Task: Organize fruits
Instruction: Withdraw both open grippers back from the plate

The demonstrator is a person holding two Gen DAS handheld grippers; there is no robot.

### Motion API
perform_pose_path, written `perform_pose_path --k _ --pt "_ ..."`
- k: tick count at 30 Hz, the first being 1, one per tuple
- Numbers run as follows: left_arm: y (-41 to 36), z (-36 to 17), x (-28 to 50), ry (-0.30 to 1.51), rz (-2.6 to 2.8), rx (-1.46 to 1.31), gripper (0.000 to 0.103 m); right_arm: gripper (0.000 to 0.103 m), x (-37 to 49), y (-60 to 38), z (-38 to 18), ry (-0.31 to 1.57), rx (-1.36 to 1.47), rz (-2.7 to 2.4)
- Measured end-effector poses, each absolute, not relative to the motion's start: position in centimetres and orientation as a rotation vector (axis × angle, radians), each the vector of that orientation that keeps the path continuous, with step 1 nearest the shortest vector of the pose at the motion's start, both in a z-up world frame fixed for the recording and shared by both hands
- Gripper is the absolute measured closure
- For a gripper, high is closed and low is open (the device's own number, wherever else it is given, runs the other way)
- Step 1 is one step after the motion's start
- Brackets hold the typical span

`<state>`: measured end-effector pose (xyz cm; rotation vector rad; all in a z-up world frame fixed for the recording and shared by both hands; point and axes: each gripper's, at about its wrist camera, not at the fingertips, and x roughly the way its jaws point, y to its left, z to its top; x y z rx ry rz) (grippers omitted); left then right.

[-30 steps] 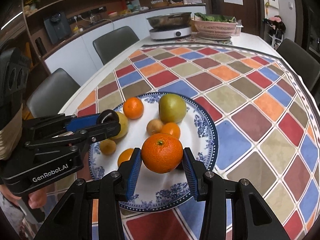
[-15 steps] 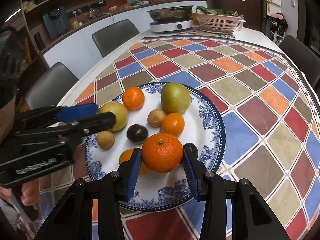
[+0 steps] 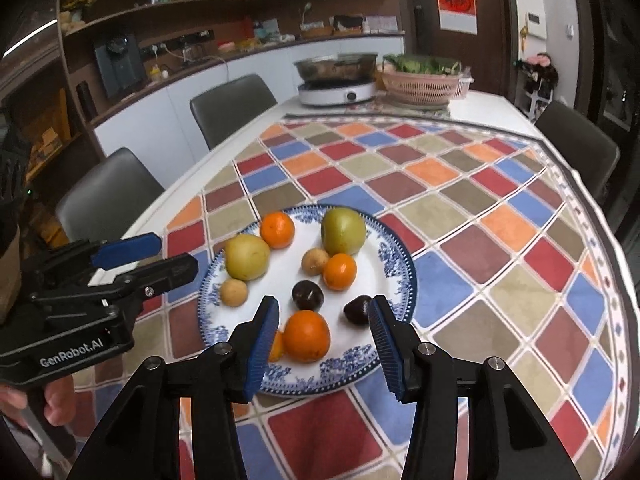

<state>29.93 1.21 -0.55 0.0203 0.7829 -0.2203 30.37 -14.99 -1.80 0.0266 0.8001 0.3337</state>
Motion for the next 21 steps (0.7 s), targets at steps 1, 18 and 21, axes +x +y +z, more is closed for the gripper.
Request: perform_pose_path --k 1,18,21 --pt "1.2 -0.4 29.4 0.776 -0.216 0.018 0.045 0.055 29.9 -15.1 -1.4 0.789 0.028 0.333" --pt "1.1 1.9 20.1 0.68 -0.136 0.007 0.013 0.038 20.8 -17.4 2.3 0.685 0.033 0.266" --pt "1.0 2.2 18.6 0.665 -0.124 0.009 0.011 0.038 19.4 -17.6 2.6 0.675 0.033 0.259"
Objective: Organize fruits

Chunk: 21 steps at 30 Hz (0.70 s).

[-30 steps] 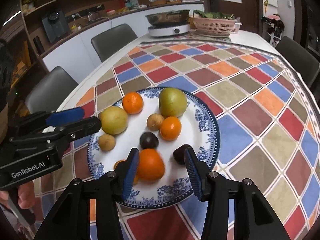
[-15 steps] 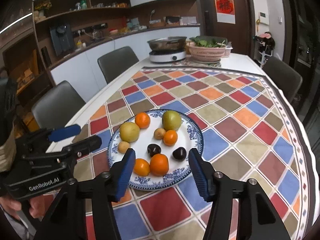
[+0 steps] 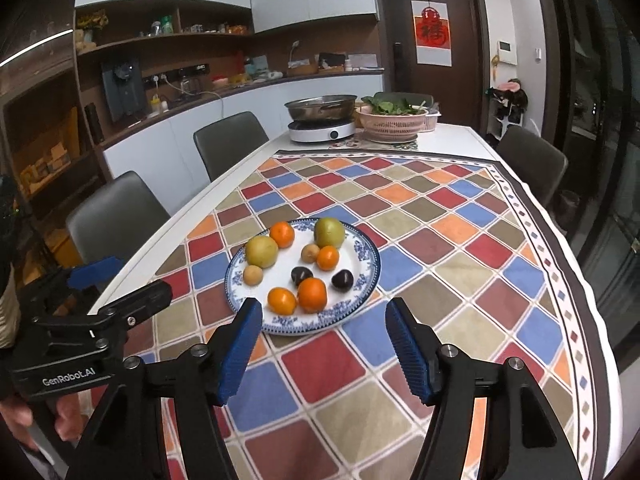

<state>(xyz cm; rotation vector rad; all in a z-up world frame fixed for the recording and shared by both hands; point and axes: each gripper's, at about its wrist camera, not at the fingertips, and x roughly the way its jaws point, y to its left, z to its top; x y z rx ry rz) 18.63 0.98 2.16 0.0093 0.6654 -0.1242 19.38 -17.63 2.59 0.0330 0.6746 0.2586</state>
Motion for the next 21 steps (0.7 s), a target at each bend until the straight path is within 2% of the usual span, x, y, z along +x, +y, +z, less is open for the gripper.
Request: perform_pose_path --k 15,18,21 --pt "0.2 4.3 12.0 0.592 -0.086 0.029 0.004 0.038 12.6 -18.5 4.0 0.61 0.027 0.246" --pt "0.2 4.5 11.0 0.579 -0.084 0.03 0.003 0.032 11.7 -18.6 4.2 0.596 0.025 0.239" --pt "0.2 4.7 10.3 0.57 -0.081 0.03 0.002 0.032 10.8 -18.8 4.5 0.58 0.021 0.227"
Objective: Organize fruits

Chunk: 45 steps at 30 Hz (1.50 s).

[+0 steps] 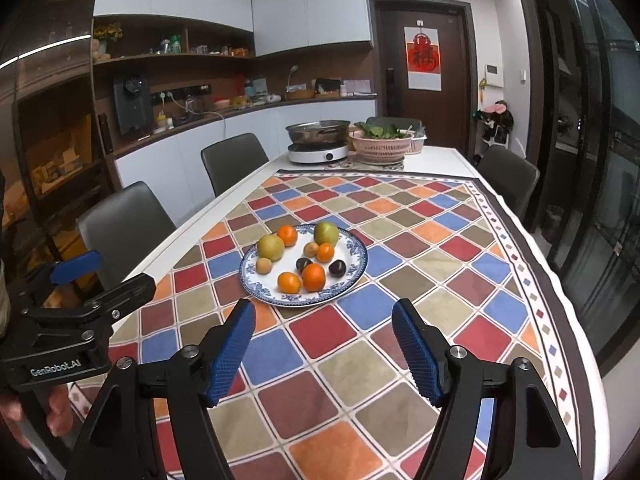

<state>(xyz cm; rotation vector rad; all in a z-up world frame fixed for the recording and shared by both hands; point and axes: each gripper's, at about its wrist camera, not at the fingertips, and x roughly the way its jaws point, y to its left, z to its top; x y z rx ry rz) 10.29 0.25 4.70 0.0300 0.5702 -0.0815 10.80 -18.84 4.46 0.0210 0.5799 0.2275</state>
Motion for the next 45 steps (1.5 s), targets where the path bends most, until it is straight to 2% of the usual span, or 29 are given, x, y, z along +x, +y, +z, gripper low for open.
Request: perform_pose_path --k 19,45 --pt "0.0 5.7 7.0 0.517 -0.066 0.048 0.0 0.032 7.5 -18.9 4.8 0.562 0.018 0.243" --pt "-0.2 5.3 6.5 0.511 -0.059 0.035 0.0 0.032 6.9 -19.3 4.9 0.569 0.028 0.242"
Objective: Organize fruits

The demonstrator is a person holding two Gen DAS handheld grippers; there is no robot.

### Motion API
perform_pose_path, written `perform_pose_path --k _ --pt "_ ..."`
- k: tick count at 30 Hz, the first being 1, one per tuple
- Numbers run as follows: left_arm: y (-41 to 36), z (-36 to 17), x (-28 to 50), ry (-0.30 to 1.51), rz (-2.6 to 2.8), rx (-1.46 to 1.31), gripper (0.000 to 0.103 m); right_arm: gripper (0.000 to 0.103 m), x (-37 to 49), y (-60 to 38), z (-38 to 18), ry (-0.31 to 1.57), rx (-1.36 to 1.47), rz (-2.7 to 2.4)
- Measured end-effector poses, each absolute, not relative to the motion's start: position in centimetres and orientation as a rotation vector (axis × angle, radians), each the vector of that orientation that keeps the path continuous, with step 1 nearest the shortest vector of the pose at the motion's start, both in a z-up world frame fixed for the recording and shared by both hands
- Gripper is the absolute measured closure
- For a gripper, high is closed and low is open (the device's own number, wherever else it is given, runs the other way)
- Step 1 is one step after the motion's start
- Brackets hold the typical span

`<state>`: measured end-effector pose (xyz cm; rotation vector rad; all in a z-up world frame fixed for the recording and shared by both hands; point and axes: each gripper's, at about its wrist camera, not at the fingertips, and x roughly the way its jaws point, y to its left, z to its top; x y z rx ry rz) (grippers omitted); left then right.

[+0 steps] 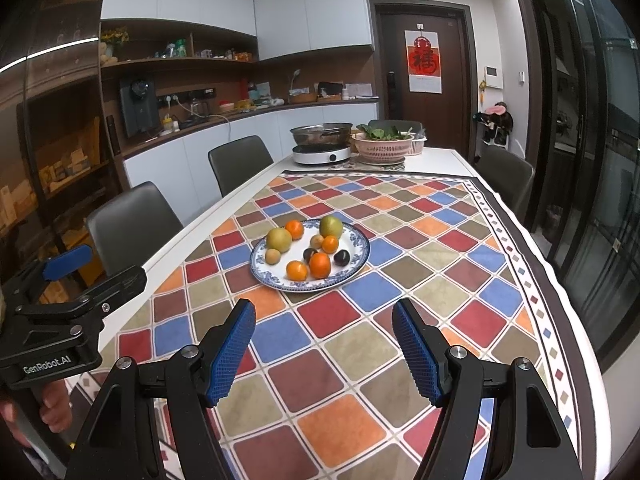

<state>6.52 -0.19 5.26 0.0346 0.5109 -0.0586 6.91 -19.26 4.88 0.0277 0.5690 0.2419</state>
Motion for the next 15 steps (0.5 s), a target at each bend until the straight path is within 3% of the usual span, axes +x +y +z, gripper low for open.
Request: perform_pose_path --k 15 --pt "-0.03 4.3 7.02 0.541 -0.058 0.02 0.0 0.032 7.19 -19.19 4.2 0.578 0.025 0.239"
